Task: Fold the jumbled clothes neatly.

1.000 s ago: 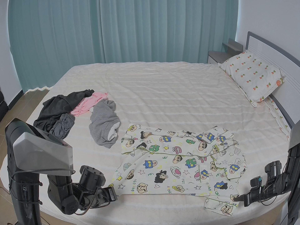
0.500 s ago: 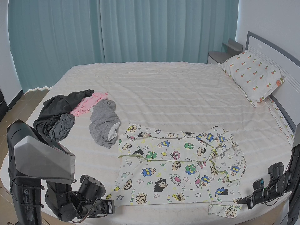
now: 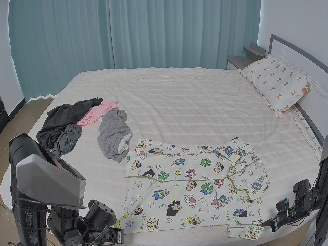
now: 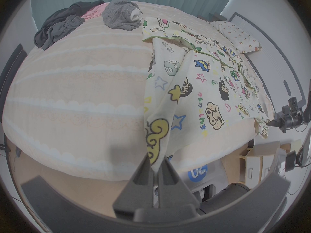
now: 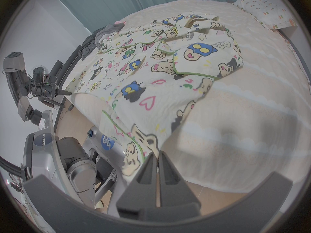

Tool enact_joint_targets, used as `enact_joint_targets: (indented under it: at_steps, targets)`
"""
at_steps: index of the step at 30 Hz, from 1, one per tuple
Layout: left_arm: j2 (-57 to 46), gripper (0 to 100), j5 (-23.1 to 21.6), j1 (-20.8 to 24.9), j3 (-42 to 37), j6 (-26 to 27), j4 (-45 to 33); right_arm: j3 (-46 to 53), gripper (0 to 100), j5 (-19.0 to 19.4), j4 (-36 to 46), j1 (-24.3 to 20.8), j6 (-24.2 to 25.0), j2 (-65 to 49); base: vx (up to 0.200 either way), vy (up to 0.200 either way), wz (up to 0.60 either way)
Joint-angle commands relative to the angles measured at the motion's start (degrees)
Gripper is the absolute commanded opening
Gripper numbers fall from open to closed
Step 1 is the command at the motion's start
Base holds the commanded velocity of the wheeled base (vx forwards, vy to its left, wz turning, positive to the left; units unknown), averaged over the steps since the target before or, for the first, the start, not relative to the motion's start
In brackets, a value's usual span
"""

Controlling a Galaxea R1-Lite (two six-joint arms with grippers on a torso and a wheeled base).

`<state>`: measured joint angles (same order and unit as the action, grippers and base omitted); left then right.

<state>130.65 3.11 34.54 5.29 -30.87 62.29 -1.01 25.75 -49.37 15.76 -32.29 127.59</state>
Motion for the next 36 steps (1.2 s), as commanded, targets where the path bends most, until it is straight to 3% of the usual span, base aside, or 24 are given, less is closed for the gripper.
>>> enact_joint_targets:
  at_steps: [1,7,8,9,19,22,24,28,29,32,34,36]
  targets:
    - [0.4,0,0.14,0.01,-0.19,0.1,0.11,1.01,0,-1.84,-0.02,-0.21,-0.23,0.03,0.0,0.0,0.0]
    - [0.57,0,1.37,0.09,-0.19,0.1,0.11,1.01,0,-2.02,-0.02,-0.21,-0.49,0.21,0.0,0.0,0.0]
    - [0.57,0,1.37,0.09,-0.28,0.1,0.11,1.01,100,-2.1,-0.02,-0.21,-0.49,0.21,0.0,0.0,0.0]
    - [0.57,100,1.37,0.09,-0.37,0.1,0.11,1.01,100,-2.1,0.15,-0.29,-0.58,0.03,0.0,0.0,0.0]
    - [-4.44,100,1.37,-2.02,-2.13,0.9,0.11,1.01,100,-1.84,0.15,1.11,-1.81,-4.63,0.0,0.0,0.0]
    - [-9.71,100,0.85,-5.8,-2.13,3.09,0.02,1.01,100,-1.23,0.24,1.73,-1.46,-8.23,0.0,0.0,0.0]
    - [-15.07,100,-2.14,-10.28,-1.69,3.88,0.11,0.92,100,1.41,0.07,2.34,-1.28,-11.04,0.0,0.0,0.0]
    - [-19.03,100,-8.38,-12.39,-0.19,3.01,0.2,0.31,100,4.4,-0.2,1.99,-0.49,-12.36,0.0,0.0,0.0]
    - [-20.26,100,-11.19,-12.74,1.04,0.54,0.2,-0.39,100,5.98,-0.29,1.73,1.18,-12.89,0.0,0.0,0.0]
    - [-21.75,100,-12.95,-12.65,3.06,-4.82,0.2,-1.98,100,7.92,-0.29,0.76,6.28,-14.03,0.0,0.0,0.0]
    - [-22.19,100,-13.83,-12.56,3.76,-7.45,0.2,-3.29,100,9.06,-0.29,-0.29,11.99,-15.26,0.0,0.0,0.0]
    - [-22.63,100,-14.97,-12.56,4.73,-10.88,0.2,-4.88,100,10.02,-0.2,-2.58,20.87,-17.11,0.0,0.0,0.0]
